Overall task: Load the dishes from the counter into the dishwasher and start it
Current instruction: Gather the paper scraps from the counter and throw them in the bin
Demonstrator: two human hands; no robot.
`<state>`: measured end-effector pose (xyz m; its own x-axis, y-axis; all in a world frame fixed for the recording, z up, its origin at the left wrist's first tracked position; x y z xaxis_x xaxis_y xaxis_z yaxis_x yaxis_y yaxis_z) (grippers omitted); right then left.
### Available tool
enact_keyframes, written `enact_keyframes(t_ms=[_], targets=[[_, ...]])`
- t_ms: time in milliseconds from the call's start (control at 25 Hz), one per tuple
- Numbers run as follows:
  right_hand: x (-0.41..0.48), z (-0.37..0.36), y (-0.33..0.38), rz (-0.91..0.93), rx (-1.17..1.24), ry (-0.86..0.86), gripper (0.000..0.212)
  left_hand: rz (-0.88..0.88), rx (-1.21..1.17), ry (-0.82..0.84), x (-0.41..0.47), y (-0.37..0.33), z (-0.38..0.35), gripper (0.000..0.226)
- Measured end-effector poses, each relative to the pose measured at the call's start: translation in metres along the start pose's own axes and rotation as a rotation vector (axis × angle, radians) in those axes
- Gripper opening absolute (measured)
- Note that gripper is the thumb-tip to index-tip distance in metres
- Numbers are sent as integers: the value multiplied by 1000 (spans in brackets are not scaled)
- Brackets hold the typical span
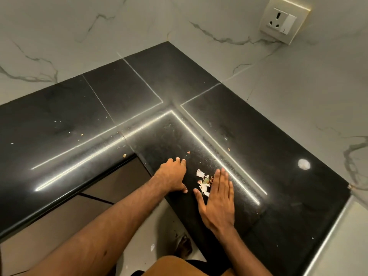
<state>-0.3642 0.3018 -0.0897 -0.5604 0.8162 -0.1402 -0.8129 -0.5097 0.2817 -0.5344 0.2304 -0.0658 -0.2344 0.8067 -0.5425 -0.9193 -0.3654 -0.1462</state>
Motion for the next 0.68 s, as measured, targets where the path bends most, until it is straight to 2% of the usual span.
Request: enact_keyframes(t_ms=[160, 320, 400, 480, 600, 680], targets=[[23, -5, 14, 25, -32, -6, 89, 4, 4, 7, 2, 2, 0, 128], [48, -6, 29, 72, 34, 11, 84, 9, -16, 12, -1, 2, 0, 126], [72, -10, 40, 55, 53, 48, 82, 20, -37, 14, -4, 1, -2, 125], [84, -9, 58, 123, 70, 93, 85, 30, -71, -1, -7, 2, -4, 123], [90, 10, 66, 219, 293, 214, 88, 37, -137, -43, -13, 4, -10, 119], [110, 32, 43, 148, 368, 114, 80, 43, -183, -54, -15, 6, -14, 119]])
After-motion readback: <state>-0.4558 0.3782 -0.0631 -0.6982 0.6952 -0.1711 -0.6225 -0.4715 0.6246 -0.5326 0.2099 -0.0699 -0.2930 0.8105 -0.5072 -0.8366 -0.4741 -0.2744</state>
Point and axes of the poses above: each hand's wrist, its own x-axis towards the middle knuckle, its own z-axis out of the back of the hand, y = z × x, the point moved 9 cm from there along x, towards the middle knuckle, and after that the axes turned 15 degrees about -z, right-handed, at the moved point
